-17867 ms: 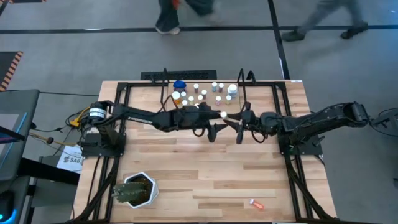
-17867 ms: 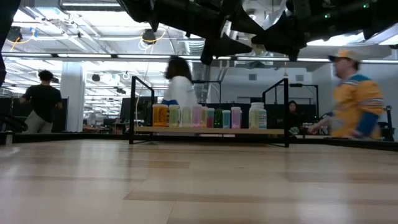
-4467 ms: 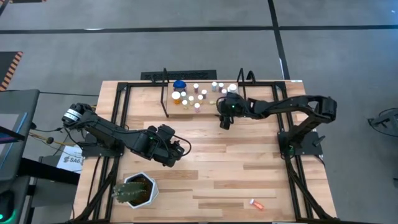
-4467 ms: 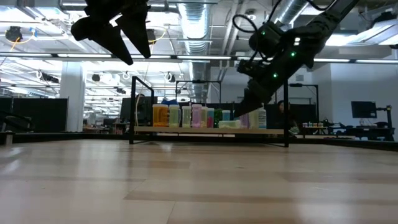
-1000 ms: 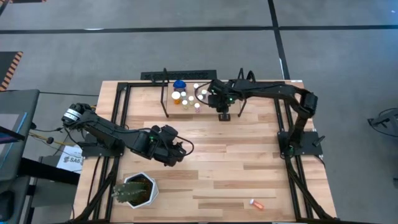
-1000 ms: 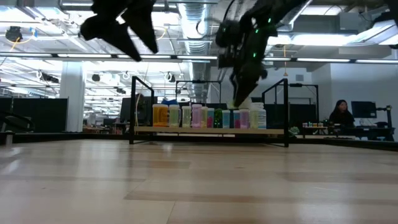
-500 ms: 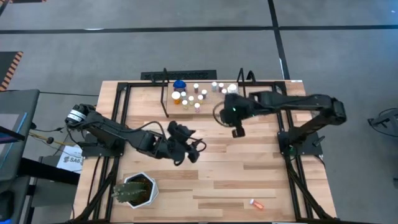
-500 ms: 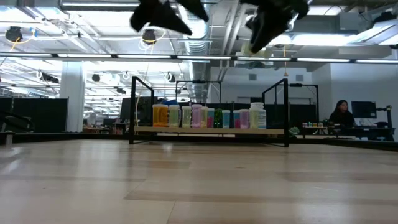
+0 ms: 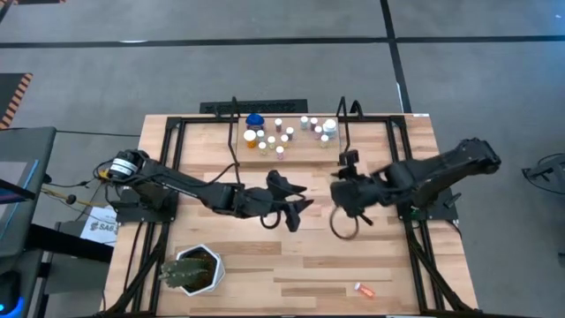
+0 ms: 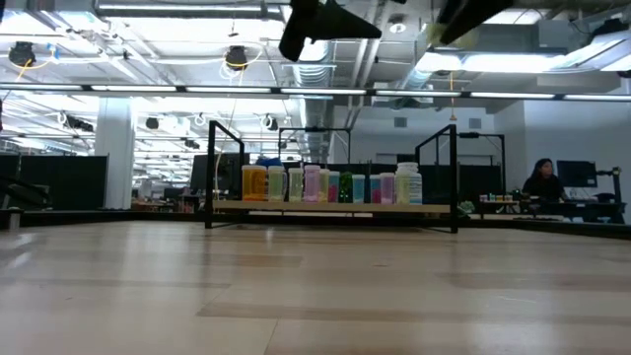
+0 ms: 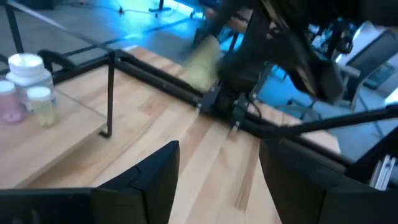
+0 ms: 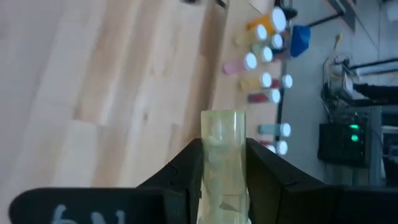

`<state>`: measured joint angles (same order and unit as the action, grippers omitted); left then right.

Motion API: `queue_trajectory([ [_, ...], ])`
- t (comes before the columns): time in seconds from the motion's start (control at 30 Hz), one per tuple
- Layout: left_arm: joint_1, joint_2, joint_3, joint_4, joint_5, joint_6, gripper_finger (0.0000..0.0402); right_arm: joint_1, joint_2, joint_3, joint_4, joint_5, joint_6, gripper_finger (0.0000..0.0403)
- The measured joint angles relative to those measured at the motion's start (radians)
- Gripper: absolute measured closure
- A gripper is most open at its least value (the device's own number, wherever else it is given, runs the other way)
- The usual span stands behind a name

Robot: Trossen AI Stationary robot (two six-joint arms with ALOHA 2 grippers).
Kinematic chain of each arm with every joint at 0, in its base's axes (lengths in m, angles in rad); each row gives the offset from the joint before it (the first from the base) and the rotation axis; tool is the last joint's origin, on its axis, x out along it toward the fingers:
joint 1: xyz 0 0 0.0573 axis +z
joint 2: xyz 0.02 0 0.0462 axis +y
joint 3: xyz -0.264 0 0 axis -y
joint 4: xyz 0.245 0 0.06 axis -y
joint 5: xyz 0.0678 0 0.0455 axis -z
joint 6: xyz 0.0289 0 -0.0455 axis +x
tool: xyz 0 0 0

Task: Pick and place medicine bottles onto shelf by color
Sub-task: Put the yellow pill bottle on the shelf

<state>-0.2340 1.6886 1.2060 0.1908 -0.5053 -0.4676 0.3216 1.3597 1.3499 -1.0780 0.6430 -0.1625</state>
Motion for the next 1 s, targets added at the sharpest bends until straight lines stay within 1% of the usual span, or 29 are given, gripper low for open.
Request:
queue_trajectory([
  [0.13,0.001,0.0,0.0,0.086,0.011,0.025,0.0192,0.078,-0.005,0.0,0.012,-0.001,0.038,0.0285],
  [0.23,0.007,0.0,0.0,0.18,0.092,0.059,0.0192,0.12,0.001,0.0,0.06,0.012,0.018,0.0285],
  [0.27,0.01,0.0,0.001,0.19,0.126,0.06,0.0191,0.132,0.002,0.0,0.069,0.012,0.009,0.0285],
  [0.33,0.012,0.0,0.001,0.195,0.156,0.048,0.0186,0.147,0.002,0.0,0.105,0.013,-0.004,0.0285],
  [0.53,0.013,0.0,0.001,0.189,0.152,-0.003,0.0154,0.163,0.001,0.0,0.18,0.014,-0.074,0.0285],
  [0.73,0.013,0.0,0.001,0.188,0.151,-0.044,0.0129,0.152,0.001,0.0,0.262,0.014,-0.134,0.0285],
  [0.87,0.015,0.0,0.001,0.189,0.118,-0.068,0.0129,0.138,0.001,0.0,0.303,0.014,-0.174,0.0285],
  [1.0,0.023,0.0,0.001,0.188,0.099,-0.096,0.0148,0.12,0.008,0.0,0.311,0.014,-0.186,0.0285],
])
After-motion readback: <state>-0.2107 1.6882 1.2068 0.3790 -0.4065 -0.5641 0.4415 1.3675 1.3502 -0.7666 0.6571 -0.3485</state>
